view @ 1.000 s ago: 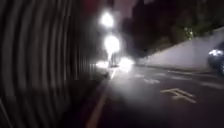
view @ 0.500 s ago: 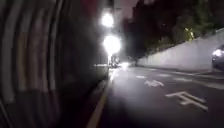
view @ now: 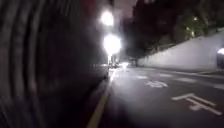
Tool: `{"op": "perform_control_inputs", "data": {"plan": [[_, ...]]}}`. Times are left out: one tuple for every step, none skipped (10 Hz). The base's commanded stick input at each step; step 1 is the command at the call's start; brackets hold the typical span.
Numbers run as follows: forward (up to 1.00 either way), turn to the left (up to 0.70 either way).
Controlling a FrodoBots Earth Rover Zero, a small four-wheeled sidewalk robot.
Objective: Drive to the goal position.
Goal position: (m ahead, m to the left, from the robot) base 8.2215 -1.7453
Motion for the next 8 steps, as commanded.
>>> {"op": "perform_control_inputs", "data": {"plan": [[0.45, 0.0], [0.45, 0.0], [0.45, -0.12], [0.45, 0.0], [0.45, 0.0], [0.45, 0.0], [0.45, 0.0], [0.45, 0.0]]}}
